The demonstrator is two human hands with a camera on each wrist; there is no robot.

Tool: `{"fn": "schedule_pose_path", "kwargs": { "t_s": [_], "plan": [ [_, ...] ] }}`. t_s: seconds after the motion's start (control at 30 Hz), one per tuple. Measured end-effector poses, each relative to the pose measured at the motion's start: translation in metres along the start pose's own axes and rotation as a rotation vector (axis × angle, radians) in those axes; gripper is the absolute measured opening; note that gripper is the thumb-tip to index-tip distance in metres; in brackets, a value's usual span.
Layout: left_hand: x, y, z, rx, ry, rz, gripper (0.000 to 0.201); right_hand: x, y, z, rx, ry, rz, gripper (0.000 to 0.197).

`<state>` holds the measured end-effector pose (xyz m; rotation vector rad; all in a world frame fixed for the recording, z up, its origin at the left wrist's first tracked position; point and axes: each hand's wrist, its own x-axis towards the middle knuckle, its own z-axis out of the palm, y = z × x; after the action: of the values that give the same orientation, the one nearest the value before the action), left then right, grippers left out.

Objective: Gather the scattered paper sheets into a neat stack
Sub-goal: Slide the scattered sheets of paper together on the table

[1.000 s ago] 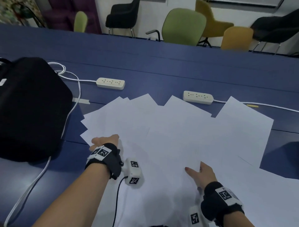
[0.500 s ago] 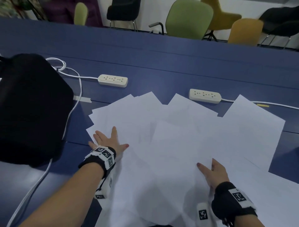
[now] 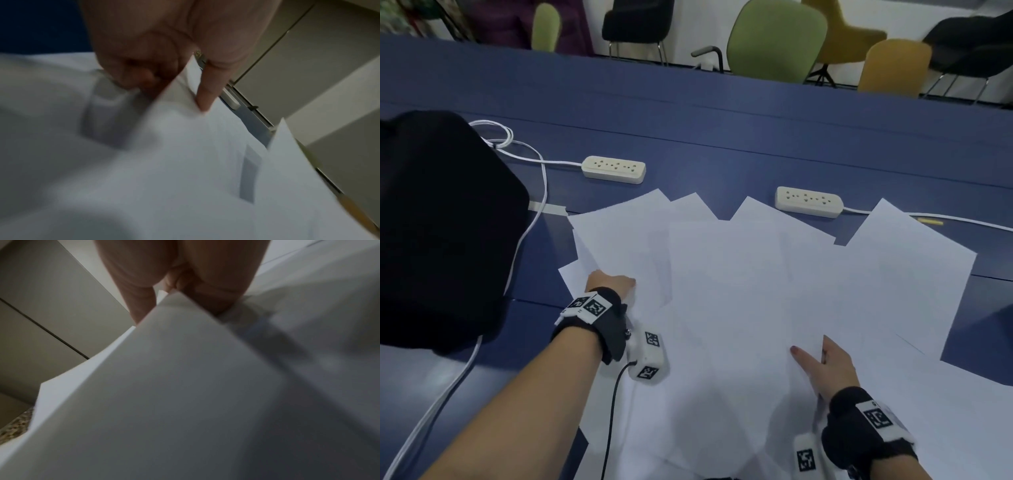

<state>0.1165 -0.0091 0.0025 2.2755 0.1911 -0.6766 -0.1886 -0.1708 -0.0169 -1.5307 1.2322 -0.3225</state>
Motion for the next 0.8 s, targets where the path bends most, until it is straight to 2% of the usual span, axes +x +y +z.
{"fn": "schedule_pose_path", "kwargs": {
  "t_s": [0.1, 0.23, 0.3, 0.37, 0.43, 0.47, 0.53, 0.6, 0.67, 0.8],
  "plan": [
    [-0.003, -0.002, 0.007, 0.15, -0.001, 0.179, 0.011, 0.002, 0.002, -0.002, 0.006, -0.007, 0.006, 0.013],
    [-0.006, -0.009, -0.007, 0.349, -0.077, 0.347, 0.034, 0.003, 0.0, -0.004, 0.056, -0.006, 0.037, 0.011],
    [-0.008, -0.016, -0.016, 0.489, -0.197, 0.399, 0.04, 0.004, 0.0, -0.005, 0.098, -0.005, 0.067, 0.008],
    [-0.014, -0.025, -0.019, 0.606, -0.36, 0.428, 0.034, 0.005, 0.0, -0.005, 0.104, -0.004, 0.069, 0.01],
    [-0.031, -0.032, -0.017, 0.602, -0.487, 0.382, 0.022, 0.005, 0.001, -0.005, 0.109, -0.003, 0.065, 0.01],
    [-0.039, -0.033, -0.015, 0.59, -0.504, 0.362, 0.032, 0.005, 0.001, -0.005, 0.111, -0.003, 0.062, 0.009],
    [-0.049, -0.036, -0.008, 0.697, -0.503, 0.38, 0.046, 0.003, 0.001, -0.004, 0.105, -0.002, 0.053, 0.007],
    [-0.055, -0.04, -0.001, 0.815, -0.474, 0.386, 0.052, 0.002, 0.001, -0.004, 0.111, -0.005, 0.048, 0.007],
    [-0.057, -0.045, -0.002, 0.77, -0.376, 0.339, 0.051, 0.0, 0.0, -0.003, 0.115, -0.01, 0.04, 0.008],
    [-0.054, -0.049, -0.019, 0.577, -0.084, 0.166, 0.045, 0.001, 0.004, -0.002, 0.106, -0.001, 0.037, 0.01]
  ]
}}
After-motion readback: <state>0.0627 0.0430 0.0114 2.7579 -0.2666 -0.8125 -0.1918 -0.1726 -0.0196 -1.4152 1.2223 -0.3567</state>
